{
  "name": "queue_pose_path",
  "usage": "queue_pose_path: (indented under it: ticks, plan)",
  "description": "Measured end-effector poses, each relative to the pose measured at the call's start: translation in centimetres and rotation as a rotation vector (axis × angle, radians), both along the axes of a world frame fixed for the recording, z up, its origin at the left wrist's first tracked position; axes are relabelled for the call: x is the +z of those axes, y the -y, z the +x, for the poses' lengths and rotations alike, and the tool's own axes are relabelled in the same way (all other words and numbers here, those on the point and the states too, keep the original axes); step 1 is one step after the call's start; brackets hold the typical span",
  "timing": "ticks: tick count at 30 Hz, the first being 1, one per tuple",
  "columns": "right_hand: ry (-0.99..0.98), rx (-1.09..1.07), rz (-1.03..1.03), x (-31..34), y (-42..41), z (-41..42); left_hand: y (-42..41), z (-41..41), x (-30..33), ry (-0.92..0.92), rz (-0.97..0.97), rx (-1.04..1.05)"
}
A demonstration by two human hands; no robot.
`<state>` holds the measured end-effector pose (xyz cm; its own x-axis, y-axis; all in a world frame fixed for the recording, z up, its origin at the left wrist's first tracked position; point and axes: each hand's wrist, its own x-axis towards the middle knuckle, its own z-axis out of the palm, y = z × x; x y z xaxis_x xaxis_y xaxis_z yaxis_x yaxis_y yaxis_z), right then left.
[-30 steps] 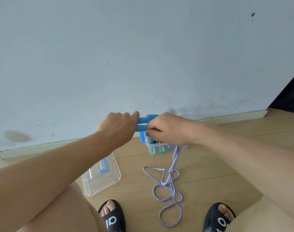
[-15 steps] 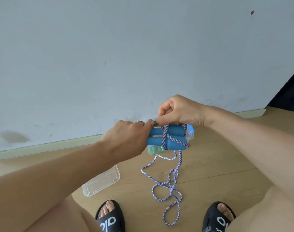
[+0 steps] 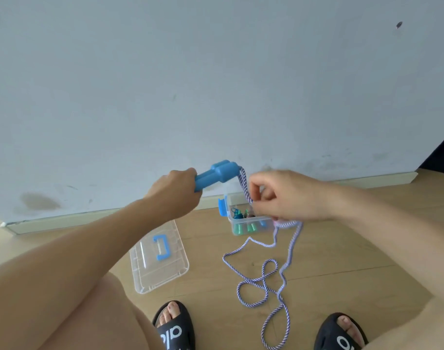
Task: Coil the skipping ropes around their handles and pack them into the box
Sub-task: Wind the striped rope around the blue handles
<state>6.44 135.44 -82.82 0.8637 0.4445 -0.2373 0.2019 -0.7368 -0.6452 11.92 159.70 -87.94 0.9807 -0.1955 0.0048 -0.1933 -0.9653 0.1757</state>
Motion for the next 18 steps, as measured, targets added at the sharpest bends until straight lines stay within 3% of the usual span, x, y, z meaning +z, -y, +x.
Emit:
queue_pose_path:
  ticks: [3,8,11,13,16,18]
  plan:
    - [-0.211,-0.059,-0.013,-1.5,0.6,0.2,-1.3,0.0,0.4,0.013,-0.054,0.027]
    - [-0.566,-0.272,0.48,-3.2,1.6,1.6,-0.4,-1.0,1.2,0.082,-0.141,-0.117]
    - [-0.539,-0.306,0.669,-2.9,0.7,2.0,0.1,-1.6,1.5,0.059,-0.172,-0.206]
    - [-0.424,-0.305,0.51,-2.8,1.0,2.5,-0.2,-1.6,1.7,0.026,-0.193,-0.222]
    - [-0.23,-0.163,0.061,-3.1,2.3,2.6,-0.8,-1.6,1.7,-0.004,-0.199,-0.219]
    - [-0.145,-0.139,-0.004,-2.8,2.4,2.2,-0.9,-1.6,1.7,-0.004,-0.19,-0.229]
